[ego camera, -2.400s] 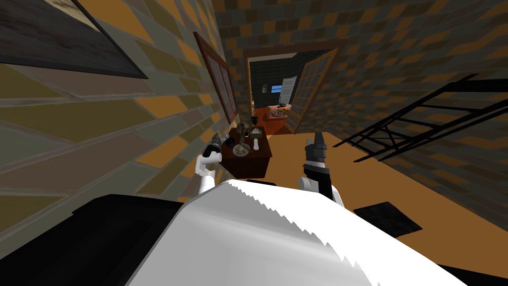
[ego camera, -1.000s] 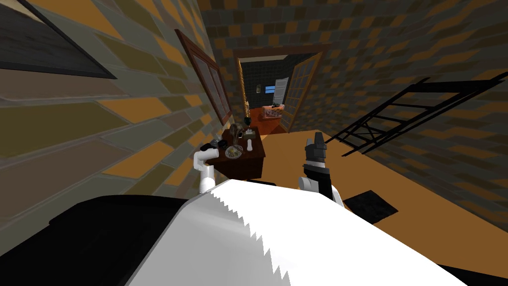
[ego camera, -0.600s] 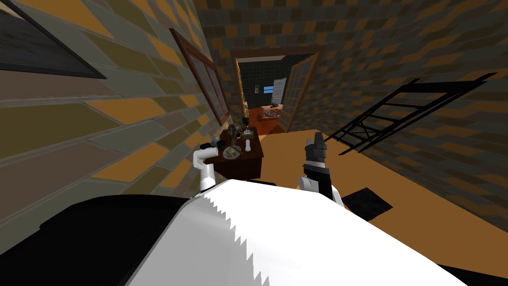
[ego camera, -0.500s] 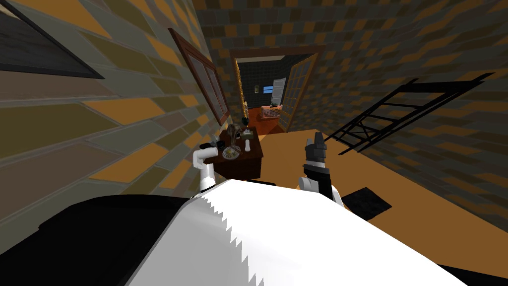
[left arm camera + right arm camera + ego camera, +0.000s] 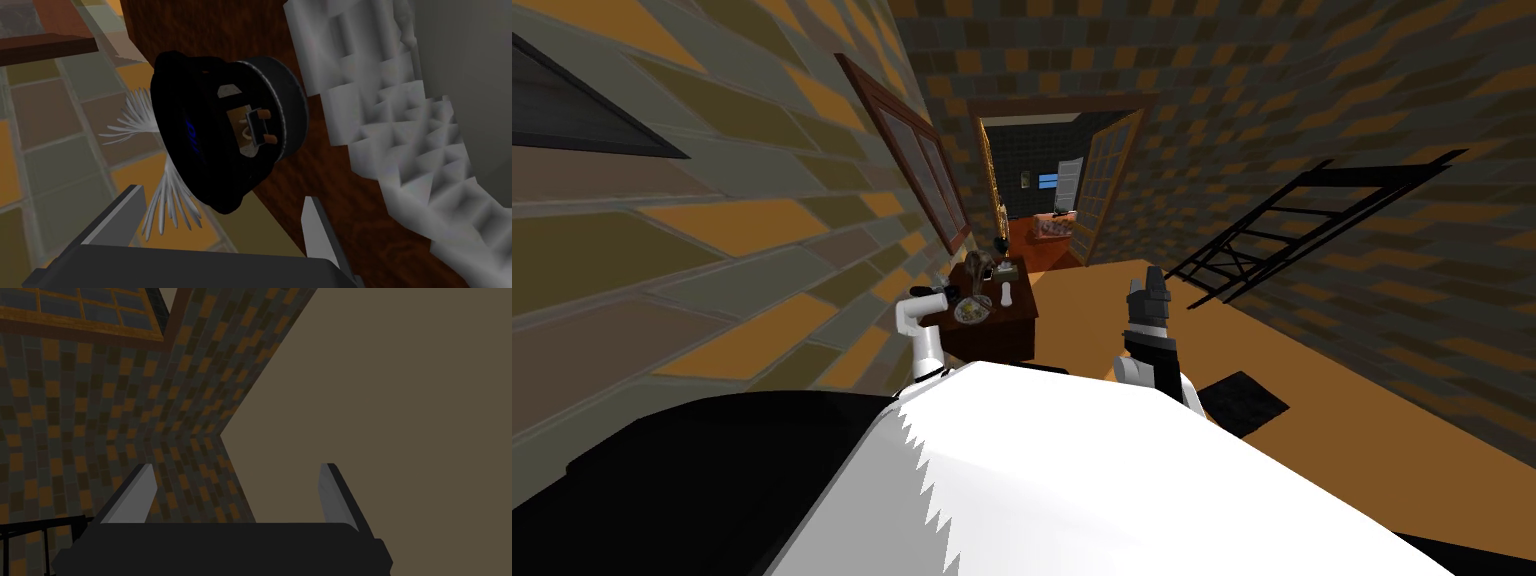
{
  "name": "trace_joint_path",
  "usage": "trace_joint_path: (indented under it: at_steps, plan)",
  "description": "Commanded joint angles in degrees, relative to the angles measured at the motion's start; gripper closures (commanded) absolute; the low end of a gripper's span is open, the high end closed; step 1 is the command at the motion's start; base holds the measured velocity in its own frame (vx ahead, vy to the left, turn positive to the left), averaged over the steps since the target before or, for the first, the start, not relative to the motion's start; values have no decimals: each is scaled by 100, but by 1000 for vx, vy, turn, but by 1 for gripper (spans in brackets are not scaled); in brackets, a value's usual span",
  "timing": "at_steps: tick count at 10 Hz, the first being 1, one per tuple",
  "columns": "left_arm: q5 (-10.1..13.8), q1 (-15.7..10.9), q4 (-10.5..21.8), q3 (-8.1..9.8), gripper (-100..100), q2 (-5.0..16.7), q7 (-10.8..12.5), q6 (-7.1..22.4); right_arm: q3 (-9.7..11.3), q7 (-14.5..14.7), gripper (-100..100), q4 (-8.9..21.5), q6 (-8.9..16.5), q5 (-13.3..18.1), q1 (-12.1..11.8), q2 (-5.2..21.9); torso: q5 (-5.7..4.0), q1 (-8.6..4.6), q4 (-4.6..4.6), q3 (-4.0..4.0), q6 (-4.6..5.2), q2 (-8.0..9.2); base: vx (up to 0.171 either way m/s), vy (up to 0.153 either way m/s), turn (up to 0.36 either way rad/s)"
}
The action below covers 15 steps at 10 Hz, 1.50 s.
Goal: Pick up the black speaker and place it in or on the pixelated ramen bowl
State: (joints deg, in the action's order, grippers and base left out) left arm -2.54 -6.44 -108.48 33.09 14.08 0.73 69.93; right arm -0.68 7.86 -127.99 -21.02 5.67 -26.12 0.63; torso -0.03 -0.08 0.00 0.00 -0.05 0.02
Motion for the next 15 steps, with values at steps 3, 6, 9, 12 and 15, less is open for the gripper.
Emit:
trace_joint_path:
  at_steps: [3,6,9,12,15]
  plan:
    - [-27,-181,122,141,-100,149,-15,525,0,0,0,0,0,0,0,0,-1,-6,1,1,0,2,5,-39,-34]
    - [-26,-211,149,148,0,170,-15,564,0,0,0,0,0,0,0,0,1,3,0,1,-1,2,7,-15,14]
    - [-68,-635,541,745,-100,154,-584,362,0,0,0,0,0,0,0,0,0,-2,1,1,-2,2,6,-38,-31]
    - [-89,-847,737,1188,-100,147,-1012,262,0,0,0,0,0,0,0,0,0,2,1,2,-2,3,6,-27,-13]
    - [-111,-1059,932,1695,-100,140,-1489,161,0,0,0,0,0,0,0,0,-1,-7,0,0,0,0,8,-41,-25]
